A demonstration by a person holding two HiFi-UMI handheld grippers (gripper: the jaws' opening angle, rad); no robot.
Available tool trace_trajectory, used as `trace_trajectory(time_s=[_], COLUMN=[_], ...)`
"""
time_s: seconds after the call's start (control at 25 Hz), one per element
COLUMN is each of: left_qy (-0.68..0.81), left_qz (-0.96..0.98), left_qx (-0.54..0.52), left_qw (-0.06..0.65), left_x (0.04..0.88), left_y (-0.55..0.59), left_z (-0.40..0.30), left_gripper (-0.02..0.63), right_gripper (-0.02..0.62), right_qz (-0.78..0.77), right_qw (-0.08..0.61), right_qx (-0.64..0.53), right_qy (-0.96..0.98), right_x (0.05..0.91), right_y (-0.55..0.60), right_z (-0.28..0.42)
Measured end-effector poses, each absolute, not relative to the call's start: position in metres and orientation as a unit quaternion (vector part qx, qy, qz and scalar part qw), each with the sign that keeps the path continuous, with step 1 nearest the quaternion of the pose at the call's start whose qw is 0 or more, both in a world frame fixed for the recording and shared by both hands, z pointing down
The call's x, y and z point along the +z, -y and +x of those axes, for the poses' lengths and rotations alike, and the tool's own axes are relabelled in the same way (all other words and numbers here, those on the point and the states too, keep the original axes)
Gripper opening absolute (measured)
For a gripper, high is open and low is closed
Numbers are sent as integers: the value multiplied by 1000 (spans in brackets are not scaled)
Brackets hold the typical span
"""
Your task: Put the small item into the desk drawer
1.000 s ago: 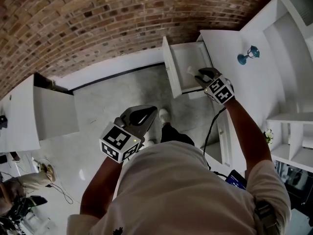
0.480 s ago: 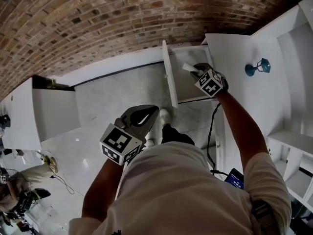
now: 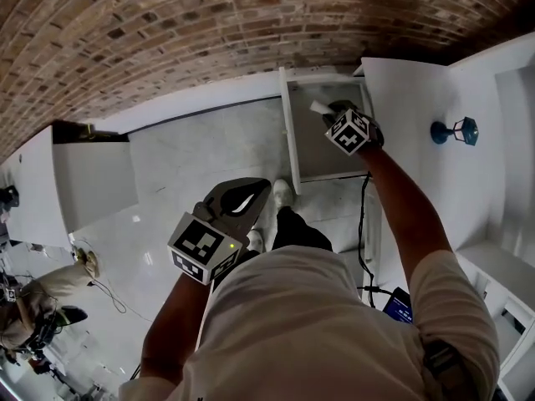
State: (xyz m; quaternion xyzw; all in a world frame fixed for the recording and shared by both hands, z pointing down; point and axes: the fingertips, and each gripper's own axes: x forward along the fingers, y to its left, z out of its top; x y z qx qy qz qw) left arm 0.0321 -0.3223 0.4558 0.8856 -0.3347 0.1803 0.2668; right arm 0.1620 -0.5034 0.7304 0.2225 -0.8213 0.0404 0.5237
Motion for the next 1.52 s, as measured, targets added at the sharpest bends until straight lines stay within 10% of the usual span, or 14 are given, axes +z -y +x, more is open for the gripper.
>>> trace_trajectory(time_s=[1.52], left_qy=[321], left_qz=[865], left_qx=[215], left_qw=[322], left_x=[522], left_y=[362], left_z=[28], left_gripper=[5], right_gripper=[175], right_qz=[265], right_qw=[569], right_qx=[98], right_qy=[772], right_x=[879], right_y=[554], right_z=[171])
